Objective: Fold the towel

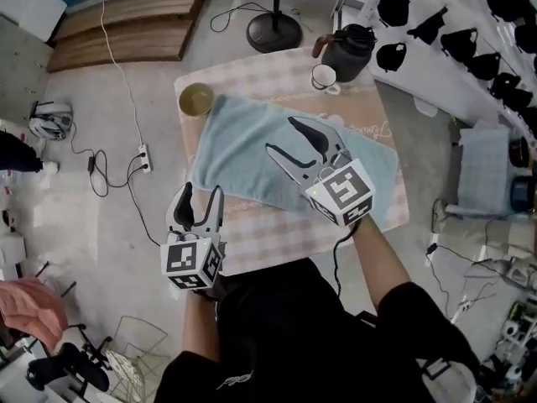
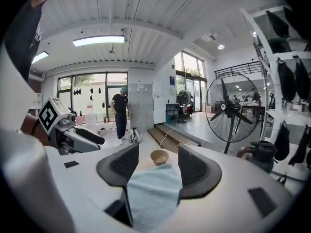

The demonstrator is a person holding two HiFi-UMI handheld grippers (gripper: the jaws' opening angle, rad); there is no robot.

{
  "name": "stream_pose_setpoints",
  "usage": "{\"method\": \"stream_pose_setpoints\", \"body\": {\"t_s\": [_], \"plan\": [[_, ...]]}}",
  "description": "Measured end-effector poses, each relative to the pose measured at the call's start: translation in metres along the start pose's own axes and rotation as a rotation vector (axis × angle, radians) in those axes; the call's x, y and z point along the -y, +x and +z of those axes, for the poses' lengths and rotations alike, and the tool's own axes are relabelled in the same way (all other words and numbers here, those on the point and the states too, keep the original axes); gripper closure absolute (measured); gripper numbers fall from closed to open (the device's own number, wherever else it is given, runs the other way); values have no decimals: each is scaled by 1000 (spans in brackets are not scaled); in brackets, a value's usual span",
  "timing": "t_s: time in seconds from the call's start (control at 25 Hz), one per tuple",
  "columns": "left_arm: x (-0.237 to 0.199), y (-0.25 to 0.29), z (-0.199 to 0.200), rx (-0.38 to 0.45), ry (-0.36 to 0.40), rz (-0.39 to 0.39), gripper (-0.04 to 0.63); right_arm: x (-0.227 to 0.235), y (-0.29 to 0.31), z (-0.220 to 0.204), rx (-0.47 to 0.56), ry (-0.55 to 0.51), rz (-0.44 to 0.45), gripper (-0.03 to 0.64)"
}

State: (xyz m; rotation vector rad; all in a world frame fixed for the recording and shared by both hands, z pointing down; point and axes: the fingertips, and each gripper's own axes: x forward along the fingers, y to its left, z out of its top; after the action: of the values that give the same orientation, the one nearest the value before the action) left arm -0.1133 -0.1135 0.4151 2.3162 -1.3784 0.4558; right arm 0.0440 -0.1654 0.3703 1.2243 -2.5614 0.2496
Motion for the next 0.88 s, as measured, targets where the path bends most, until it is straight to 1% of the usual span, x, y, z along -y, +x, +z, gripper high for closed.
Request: {"method": "stream_pose_setpoints", "body": {"t_s": [0.2,0.28,0.52,0.64,0.76,0.88], "plan": [[-29,29,-27,-51,-89,68,356,19,54,-23,-74,-35,89,385],[-41,41,-40,-67,-110,91,356,22,76,-34,-111,-52,125,385],[-85,68,-101,-160,-219,153,356,24,142,-65,-232,-157,215,385],[-105,77,-121,-186,-249,163,356,32,179,-83,-289,-211,233,385],[-117,88,-138,-225,-274,149,356,37,217,-108,-368,-256,263,385],[-132,98,-152,-257,-285,151,356,39,248,-130,-450,-329,288,385]]}}
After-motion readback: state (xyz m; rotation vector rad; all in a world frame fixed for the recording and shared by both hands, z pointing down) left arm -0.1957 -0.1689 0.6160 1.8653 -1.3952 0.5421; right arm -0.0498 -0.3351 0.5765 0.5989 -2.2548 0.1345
